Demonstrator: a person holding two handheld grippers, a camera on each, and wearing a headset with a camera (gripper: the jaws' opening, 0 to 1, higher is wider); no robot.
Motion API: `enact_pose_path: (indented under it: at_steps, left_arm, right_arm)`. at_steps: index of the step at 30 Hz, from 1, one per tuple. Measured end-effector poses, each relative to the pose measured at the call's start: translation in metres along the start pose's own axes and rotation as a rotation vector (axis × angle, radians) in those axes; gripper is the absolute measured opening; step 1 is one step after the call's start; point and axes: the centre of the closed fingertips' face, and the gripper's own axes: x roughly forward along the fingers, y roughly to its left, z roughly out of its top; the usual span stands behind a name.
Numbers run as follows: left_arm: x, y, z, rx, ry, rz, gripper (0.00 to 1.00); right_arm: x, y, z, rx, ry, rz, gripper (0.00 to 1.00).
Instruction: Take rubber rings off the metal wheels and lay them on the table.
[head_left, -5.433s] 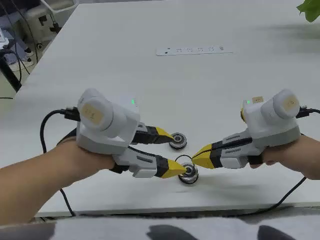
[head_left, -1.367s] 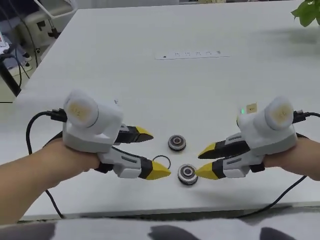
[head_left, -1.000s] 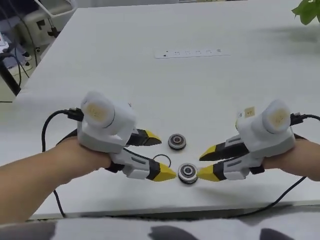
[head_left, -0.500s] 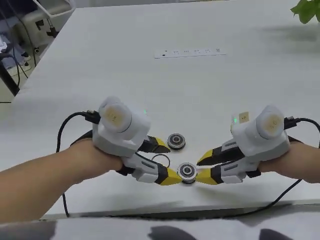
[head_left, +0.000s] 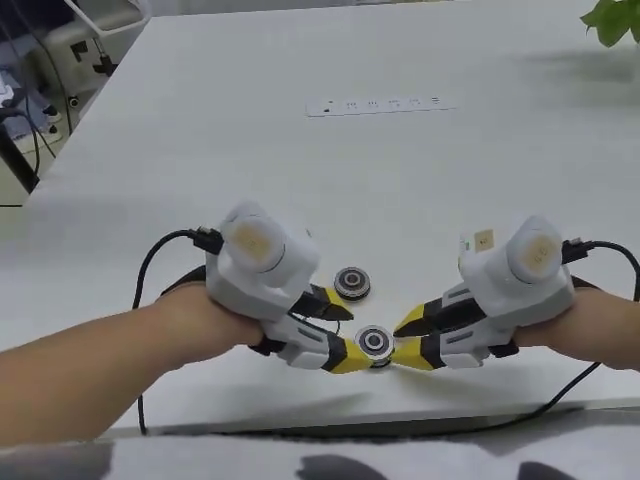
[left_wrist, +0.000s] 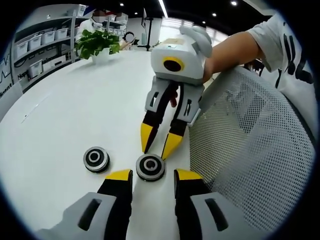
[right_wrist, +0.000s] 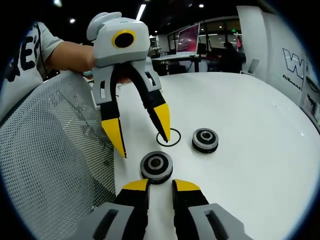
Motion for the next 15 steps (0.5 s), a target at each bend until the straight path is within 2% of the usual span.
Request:
enact_pose_path:
  at_steps: [15]
  left_arm:
    - [0.013, -0.001, 0.004, 0.004, -0.009, -0.01, 0.17]
  right_arm:
    - [0.002, 0.002, -0.002, -0.002, 0.002, 0.011, 0.12]
